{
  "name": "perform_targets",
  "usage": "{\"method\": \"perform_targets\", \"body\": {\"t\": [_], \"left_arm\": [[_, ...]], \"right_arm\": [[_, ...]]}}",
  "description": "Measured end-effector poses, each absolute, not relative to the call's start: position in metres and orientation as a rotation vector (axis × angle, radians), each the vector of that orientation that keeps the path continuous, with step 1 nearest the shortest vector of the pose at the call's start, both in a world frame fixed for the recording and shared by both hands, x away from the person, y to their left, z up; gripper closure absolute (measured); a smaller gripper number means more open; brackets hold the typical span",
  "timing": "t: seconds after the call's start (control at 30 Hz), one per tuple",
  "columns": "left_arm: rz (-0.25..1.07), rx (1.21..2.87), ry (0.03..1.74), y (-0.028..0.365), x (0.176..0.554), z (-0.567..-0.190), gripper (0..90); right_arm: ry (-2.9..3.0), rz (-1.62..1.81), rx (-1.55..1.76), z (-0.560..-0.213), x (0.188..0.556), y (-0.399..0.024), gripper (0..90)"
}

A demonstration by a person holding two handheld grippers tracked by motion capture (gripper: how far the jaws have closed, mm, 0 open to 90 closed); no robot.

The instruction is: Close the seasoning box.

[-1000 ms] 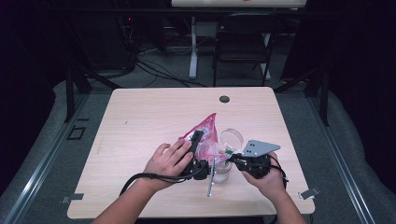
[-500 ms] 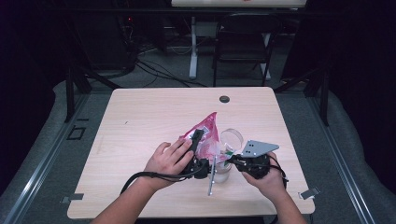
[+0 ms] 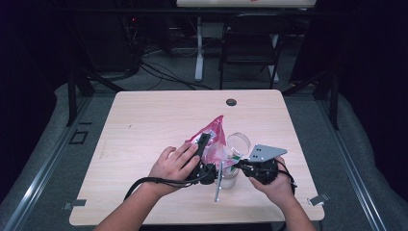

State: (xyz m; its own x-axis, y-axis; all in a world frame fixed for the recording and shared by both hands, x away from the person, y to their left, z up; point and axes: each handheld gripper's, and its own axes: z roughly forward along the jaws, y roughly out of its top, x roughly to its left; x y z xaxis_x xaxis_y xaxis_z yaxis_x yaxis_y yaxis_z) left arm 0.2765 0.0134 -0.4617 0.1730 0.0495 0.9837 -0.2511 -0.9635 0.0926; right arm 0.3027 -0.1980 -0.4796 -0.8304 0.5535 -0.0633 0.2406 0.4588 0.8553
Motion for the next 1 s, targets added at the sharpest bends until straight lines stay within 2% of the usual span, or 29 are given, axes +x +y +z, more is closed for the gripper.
{"method": "perform_targets", "body": {"t": [1.0], "left_arm": [[1.867,2.206,-0.178,0.0152,0.2756,-0.4595,64.6]], "right_arm": [[2.391,1.311,0.674,-0.4820,0.3034,-0.1957,90.0]]}}
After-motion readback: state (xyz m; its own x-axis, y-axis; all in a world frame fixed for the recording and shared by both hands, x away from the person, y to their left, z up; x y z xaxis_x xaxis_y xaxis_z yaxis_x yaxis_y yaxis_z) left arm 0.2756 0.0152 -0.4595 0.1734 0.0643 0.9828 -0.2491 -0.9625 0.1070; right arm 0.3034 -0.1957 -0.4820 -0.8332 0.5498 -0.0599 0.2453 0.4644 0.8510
